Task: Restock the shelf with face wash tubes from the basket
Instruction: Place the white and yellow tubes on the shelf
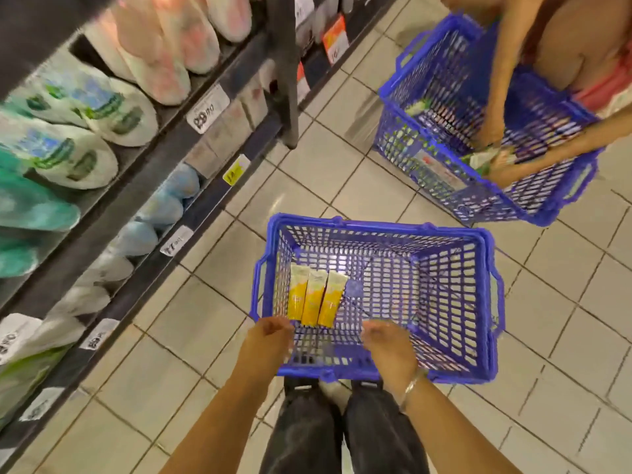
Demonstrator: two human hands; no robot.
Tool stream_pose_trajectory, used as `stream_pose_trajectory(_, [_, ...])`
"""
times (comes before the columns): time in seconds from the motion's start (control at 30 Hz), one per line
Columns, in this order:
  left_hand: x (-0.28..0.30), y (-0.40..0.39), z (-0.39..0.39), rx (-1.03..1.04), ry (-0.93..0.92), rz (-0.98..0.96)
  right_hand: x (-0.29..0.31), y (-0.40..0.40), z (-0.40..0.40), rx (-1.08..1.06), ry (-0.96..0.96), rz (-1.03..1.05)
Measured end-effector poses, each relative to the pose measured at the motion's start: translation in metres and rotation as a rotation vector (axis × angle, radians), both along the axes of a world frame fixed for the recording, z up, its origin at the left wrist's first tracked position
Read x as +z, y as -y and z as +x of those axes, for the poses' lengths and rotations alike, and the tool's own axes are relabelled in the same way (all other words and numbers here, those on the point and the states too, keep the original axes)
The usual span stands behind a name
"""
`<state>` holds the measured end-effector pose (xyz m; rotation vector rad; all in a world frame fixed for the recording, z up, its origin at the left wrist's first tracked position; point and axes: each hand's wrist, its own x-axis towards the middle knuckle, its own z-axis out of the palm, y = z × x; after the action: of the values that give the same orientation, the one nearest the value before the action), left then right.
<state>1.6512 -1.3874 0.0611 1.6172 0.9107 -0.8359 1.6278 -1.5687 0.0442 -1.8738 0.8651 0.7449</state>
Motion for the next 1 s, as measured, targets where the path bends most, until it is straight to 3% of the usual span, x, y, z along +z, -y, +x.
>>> stream_pose_trajectory(0.27, [-0.175,0.038,0.006,0.11,-0.105,0.047,-0.173,0.006,0.0,-0.057,-0.145,-0.044])
stream_pose_trajectory(0.47, [-0.273,0.061,0.013,-0.073,-0.108,0.301,-0.262,0.006,0.002,0.079,-0.141,-0.073])
stream_pose_trajectory(0.6, [-0.311,0.06,0.01,-0.07,-0.059,0.333,-0.3,0.005,-0.003,0.034,-0.136,-0.044])
stream_pose_trajectory(0.8, [-0.337,0.062,0.0,-0.274,0.03,0.481,-0.335,0.003,-0.013,-0.057,-0.122,0.012])
stream_pose_trajectory(1.0, [-0.354,0.062,-0.003,-0.409,-0.093,0.487,-0.348,0.002,-0.02,-0.024,-0.218,0.045])
